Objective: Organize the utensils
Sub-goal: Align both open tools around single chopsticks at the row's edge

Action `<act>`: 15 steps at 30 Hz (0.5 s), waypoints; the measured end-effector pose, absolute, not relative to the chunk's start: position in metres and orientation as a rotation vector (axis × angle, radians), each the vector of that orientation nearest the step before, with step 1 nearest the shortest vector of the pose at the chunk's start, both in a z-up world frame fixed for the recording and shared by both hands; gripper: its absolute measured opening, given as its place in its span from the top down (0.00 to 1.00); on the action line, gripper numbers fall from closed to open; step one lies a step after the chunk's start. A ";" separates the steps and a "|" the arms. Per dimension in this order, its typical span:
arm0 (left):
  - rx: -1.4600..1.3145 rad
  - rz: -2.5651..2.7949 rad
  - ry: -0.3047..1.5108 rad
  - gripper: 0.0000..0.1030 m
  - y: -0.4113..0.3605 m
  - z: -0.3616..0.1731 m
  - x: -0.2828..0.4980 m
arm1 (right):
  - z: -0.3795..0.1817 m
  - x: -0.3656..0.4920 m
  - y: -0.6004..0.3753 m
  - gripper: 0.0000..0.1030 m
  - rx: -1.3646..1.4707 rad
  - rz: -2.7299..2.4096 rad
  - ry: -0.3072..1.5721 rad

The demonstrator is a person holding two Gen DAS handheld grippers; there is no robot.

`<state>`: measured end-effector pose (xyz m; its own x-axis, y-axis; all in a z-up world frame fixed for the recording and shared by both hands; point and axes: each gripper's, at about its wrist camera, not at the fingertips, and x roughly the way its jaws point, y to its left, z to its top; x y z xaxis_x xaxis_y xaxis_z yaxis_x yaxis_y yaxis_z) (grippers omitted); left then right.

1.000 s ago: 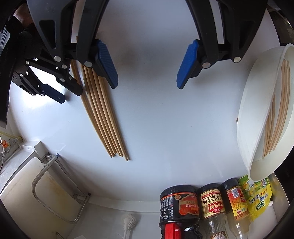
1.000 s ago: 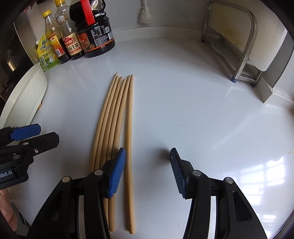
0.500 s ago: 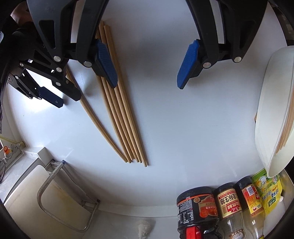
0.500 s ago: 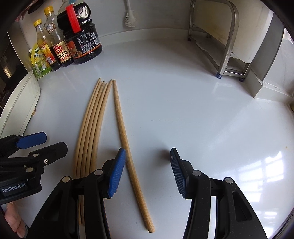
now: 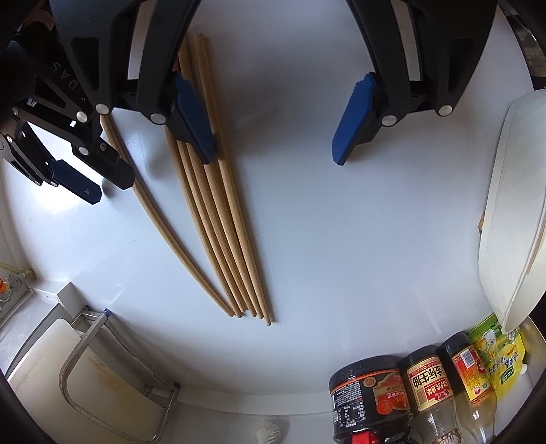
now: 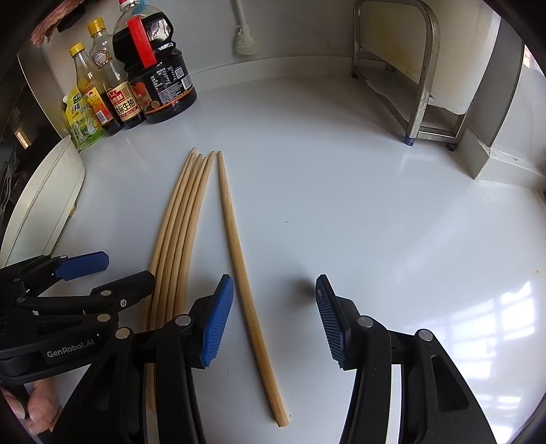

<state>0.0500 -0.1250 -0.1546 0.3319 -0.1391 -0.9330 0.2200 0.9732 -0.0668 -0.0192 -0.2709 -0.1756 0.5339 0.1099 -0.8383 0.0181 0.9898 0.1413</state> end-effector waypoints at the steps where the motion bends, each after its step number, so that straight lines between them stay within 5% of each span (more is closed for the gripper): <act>1: 0.084 -0.230 1.211 0.30 -0.126 -0.155 0.050 | -0.176 -0.019 -0.271 0.53 0.137 0.055 1.007; 15: 0.120 -0.188 1.219 0.20 -0.112 -0.159 0.049 | -0.176 -0.012 -0.267 0.53 0.108 0.049 1.003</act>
